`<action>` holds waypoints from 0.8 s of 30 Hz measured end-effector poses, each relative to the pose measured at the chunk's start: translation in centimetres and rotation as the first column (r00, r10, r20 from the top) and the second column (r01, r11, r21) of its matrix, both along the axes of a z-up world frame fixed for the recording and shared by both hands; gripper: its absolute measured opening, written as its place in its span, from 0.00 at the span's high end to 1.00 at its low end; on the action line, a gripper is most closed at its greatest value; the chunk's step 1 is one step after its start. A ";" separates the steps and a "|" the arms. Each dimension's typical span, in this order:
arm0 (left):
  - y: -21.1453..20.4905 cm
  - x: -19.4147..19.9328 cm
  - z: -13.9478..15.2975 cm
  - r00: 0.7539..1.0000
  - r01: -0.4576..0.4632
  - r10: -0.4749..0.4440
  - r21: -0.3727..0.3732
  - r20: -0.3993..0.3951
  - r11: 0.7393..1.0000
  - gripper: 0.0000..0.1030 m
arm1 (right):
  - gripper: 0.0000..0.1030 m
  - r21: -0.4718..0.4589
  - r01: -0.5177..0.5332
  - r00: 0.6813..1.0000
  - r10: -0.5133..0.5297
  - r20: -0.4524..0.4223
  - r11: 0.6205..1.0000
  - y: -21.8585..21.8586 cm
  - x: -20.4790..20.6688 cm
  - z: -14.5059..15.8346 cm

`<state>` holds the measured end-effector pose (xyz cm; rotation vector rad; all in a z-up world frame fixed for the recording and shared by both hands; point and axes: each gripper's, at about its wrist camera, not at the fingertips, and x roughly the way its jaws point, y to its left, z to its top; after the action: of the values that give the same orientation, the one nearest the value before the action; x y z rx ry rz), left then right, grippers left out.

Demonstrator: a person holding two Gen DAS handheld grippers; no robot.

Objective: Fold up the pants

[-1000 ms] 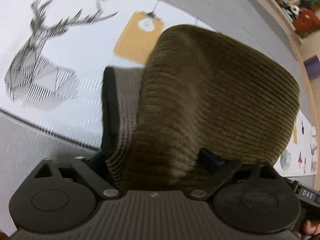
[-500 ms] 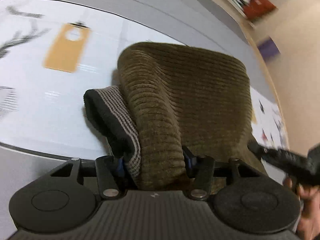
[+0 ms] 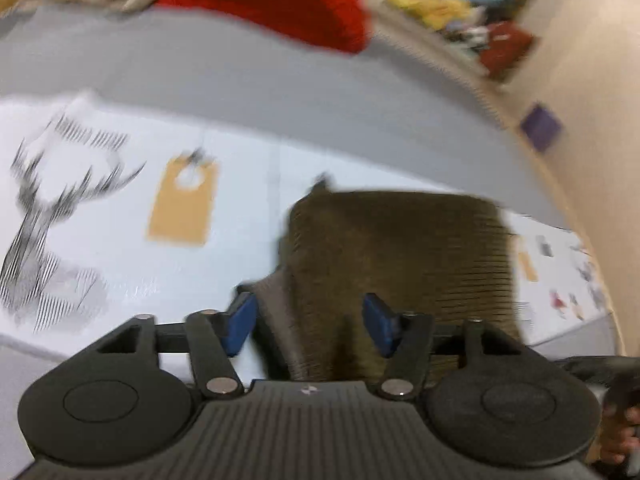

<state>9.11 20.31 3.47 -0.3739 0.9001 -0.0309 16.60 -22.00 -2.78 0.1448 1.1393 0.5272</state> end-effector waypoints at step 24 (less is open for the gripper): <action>5.4 4.8 -3.9 0.961 -0.261 0.220 -0.284 -0.167 0.923 0.32 | 0.62 0.075 0.204 0.958 -0.215 0.193 0.976 4.4 6.4 1.1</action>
<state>13.95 25.69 -0.39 -0.7814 0.9763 0.0843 23.00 -17.63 -1.66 0.2511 0.9013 0.3747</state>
